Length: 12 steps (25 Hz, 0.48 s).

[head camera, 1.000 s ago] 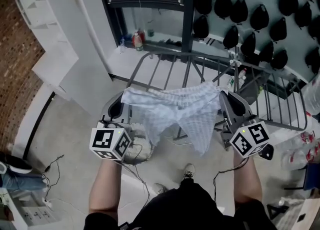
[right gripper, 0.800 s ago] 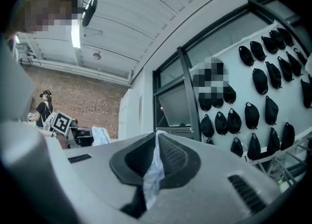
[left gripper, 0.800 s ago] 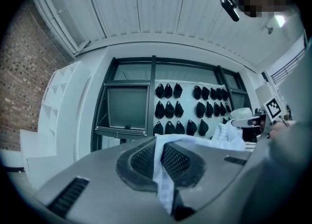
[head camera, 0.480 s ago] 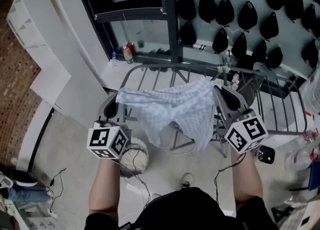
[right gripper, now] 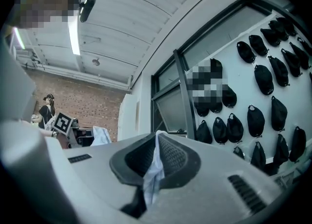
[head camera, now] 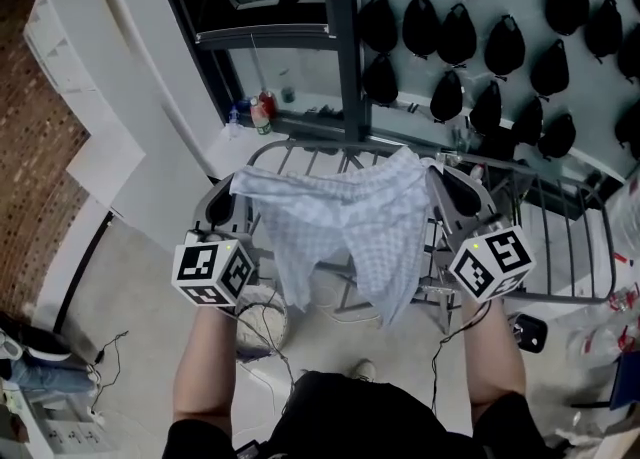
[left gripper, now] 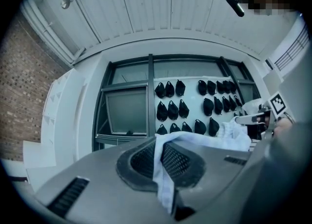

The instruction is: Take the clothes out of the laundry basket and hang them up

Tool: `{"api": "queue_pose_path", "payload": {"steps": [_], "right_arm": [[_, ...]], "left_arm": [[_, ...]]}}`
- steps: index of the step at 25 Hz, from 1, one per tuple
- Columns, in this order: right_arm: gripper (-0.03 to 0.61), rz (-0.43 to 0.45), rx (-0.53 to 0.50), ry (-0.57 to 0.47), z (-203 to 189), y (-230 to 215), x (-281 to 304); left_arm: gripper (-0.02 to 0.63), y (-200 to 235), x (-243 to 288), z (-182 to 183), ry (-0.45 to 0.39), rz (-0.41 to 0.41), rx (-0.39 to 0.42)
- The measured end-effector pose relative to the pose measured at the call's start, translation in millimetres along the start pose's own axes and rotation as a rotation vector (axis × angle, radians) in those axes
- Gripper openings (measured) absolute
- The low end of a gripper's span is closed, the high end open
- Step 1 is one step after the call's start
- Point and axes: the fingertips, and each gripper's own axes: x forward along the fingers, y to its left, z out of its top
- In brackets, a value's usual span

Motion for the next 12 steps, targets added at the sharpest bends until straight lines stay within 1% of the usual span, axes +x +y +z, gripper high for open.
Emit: {"api": "queue_pose_path", "payload": {"steps": [3, 6, 12], "right_arm": [[0.017, 0.003, 0.003, 0.004, -2, -9, 15], [0.017, 0.0, 0.007, 0.011, -12, -16, 30], [0.017, -0.045, 0.0, 0.033, -32, -31, 64]], "left_arm": [[0.008, 7, 18, -2, 0.008, 0.011, -0.001], [0.008, 16, 35, -9, 0.013, 0.012, -0.005], [0.008, 37, 78, -33, 0.021, -0.021, -0.026]]}}
